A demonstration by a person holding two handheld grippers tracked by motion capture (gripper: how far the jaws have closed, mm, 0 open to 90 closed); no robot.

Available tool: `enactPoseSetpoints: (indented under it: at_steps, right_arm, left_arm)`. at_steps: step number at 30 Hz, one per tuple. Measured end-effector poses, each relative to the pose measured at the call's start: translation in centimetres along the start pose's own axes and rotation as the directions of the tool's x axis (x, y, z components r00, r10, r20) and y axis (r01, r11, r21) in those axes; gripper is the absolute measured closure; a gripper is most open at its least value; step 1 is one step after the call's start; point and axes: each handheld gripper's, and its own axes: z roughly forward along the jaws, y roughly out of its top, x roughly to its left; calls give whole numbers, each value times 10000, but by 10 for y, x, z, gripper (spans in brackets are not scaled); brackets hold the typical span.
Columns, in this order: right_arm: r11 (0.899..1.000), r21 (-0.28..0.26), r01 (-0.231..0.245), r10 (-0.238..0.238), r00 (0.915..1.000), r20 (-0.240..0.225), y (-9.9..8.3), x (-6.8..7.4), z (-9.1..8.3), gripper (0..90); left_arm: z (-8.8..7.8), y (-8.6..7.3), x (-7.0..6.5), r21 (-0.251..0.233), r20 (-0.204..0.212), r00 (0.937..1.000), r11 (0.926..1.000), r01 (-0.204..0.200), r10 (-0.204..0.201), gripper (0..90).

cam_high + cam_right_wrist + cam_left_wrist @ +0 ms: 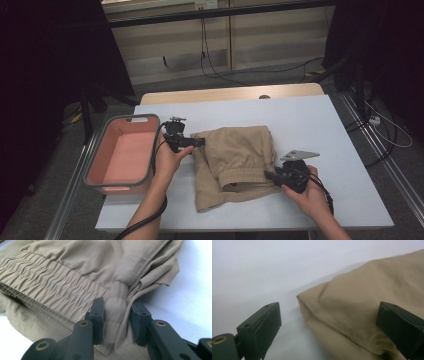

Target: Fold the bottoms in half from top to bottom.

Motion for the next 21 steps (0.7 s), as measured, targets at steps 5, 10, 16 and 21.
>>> enactPoseSetpoints:
  at_steps: [5,10,16,21]
  right_arm:
    - [9999,29,132,-132,9998,123,1,3,0,685]
    - [10000,-11,70,-70,10000,-62,0,0,0,684]
    - [9998,-101,163,-163,9999,-23,-1,0,0,683]
    - [9999,-84,124,-124,9999,-90,-1,0,0,682]
  left_arm:
    - [8,2,0,38,-115,9999,10000,69,-68,53]
    - [15,2,-2,122,-160,9999,9999,-22,24,56]
    - [24,-2,-2,246,-106,9999,9996,102,-99,62]
    - [26,-3,-3,335,-19,10000,9994,89,-88,88]
